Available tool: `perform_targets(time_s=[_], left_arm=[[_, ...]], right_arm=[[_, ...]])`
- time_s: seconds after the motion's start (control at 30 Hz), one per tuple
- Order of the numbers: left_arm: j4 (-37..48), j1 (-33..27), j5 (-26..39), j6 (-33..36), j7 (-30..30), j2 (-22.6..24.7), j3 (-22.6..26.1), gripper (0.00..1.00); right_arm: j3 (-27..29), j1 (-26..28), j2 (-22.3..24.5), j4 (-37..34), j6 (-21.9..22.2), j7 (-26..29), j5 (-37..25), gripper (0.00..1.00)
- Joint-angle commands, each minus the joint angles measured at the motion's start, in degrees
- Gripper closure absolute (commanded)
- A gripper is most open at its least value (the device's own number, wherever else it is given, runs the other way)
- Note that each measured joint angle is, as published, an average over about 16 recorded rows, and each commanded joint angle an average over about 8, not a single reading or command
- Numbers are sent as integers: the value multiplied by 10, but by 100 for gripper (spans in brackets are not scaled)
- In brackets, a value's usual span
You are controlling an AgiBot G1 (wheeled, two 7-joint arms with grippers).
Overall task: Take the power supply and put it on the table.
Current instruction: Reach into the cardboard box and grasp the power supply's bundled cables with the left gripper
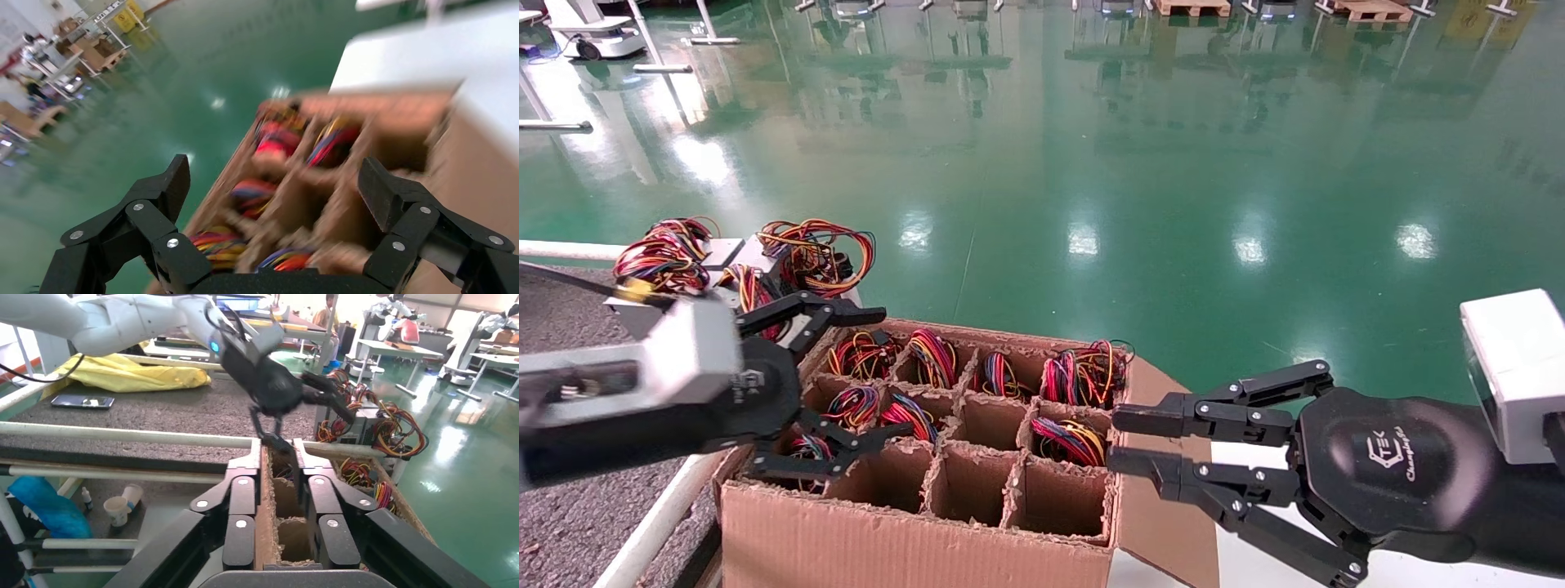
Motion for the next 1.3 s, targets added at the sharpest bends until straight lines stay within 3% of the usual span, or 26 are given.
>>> perform_targets(time_s=[0.03,0.13,0.17,0.27,0.4,0.43,0.5,0.6,0.63,0.7,0.87,0.93,1.3], left_arm=[[17,-13,30,-7,45,14,7,0],[61,-37,60,-5,102,36,17,0],[75,-45,68,-2,117,42,22,0],[116,-68,93,8,154,59,36,2],[152,-90,129,12,207,74,54,14],[158,-93,138,10,221,76,57,17],[168,-97,151,1,243,81,61,22],[181,-98,158,-13,260,88,61,20],[185,-98,159,-18,263,90,61,24],[193,-98,157,-24,265,95,59,40],[209,-101,155,-34,268,107,57,90],[215,-104,157,-37,271,113,58,99],[251,-115,160,-36,291,135,63,100]], right_arm=[[0,0,0,0,0,0,0,100],[0,0,0,0,0,0,0,100],[0,0,0,0,0,0,0,95],[0,0,0,0,0,0,0,58],[0,0,0,0,0,0,0,8],[0,0,0,0,0,0,0,0],[0,0,0,0,0,0,0,0],[0,0,0,0,0,0,0,0],[0,0,0,0,0,0,0,0],[0,0,0,0,0,0,0,0],[0,0,0,0,0,0,0,0],[0,0,0,0,0,0,0,0],[0,0,0,0,0,0,0,0]])
